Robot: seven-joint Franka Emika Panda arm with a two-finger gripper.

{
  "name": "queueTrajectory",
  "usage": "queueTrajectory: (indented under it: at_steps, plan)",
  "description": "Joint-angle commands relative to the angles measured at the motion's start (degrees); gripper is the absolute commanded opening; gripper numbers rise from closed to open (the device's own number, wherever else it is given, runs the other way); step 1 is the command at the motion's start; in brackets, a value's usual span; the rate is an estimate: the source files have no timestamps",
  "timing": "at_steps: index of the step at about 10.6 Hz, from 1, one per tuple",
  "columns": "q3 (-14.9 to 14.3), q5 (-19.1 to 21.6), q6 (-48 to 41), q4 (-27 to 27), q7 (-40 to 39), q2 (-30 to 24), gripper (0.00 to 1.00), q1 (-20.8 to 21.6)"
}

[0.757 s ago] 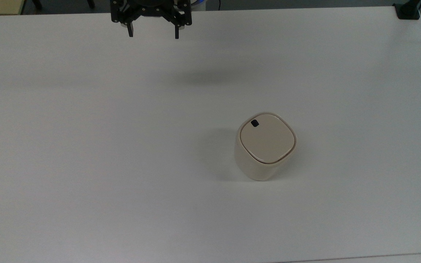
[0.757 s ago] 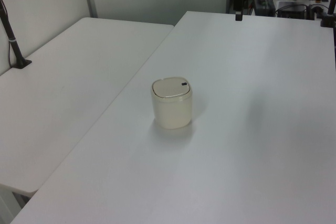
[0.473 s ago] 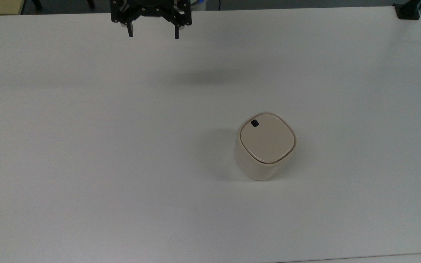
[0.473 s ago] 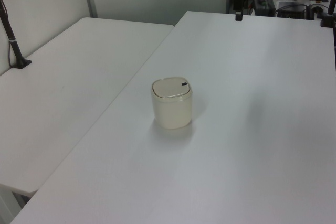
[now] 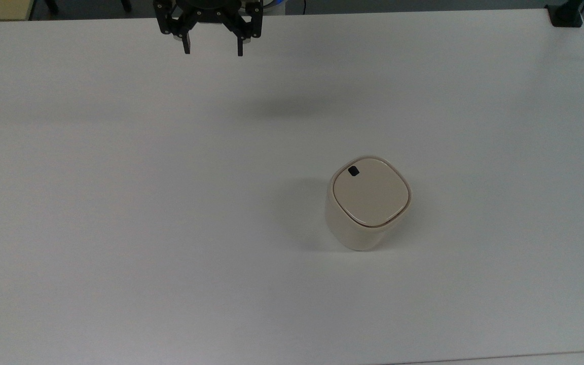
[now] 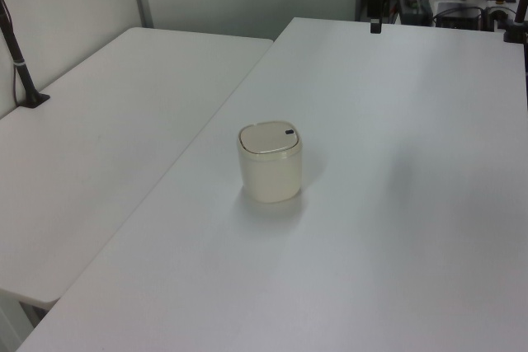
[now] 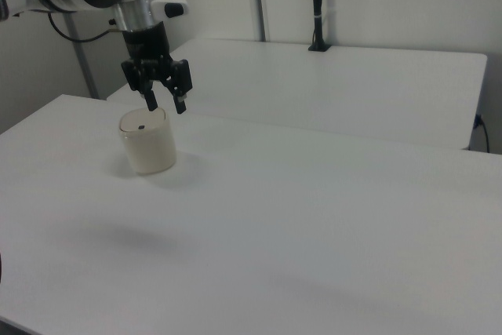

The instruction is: Open the trash bin

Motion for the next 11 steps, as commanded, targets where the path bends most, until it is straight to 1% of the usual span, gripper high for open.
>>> queueTrajectory:
  at_steps: [1, 2, 3, 4, 6, 8, 11]
  plan:
    - [-0.1, -0.71, 0.02, -0.99, -0.3, -0.81, 0.18, 0.19]
    - [-0.1, -0.71, 0.02, -1.08, -0.39, -0.81, 0.11, 0.19]
    - [-0.1, -0.71, 0.02, -1.08, -0.39, -0.81, 0.11, 0.19]
    - [0.08, -0.71, 0.19, -1.16, -0.39, -0.55, 0.09, 0.45]
    - [0.6, -0.27, 4.56, -1.34, -0.39, 0.85, 0.05, 0.89]
    - [0.69, 0.0, 9.4, -1.17, -0.65, 3.39, 0.05, 3.34]
    - [0.69, 0.43, 19.05, -1.08, -1.97, 8.05, 0.04, 8.35]
